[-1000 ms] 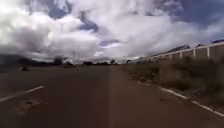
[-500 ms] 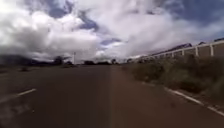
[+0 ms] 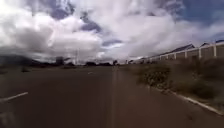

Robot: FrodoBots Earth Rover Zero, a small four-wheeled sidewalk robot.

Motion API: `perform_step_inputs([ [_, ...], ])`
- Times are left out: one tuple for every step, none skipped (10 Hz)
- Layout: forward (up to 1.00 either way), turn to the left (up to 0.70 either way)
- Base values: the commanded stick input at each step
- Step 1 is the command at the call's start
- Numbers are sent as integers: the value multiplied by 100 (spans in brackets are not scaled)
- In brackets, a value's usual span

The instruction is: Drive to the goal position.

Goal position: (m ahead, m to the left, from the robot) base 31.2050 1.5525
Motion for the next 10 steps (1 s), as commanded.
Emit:
perform_step_inputs([
  [70, 1],
  [70, 1],
  [70, 1],
  [70, 1],
  [70, 1],
  [70, 1],
  [70, 1],
  [70, 1],
  [70, 1],
  [70, 1],
])
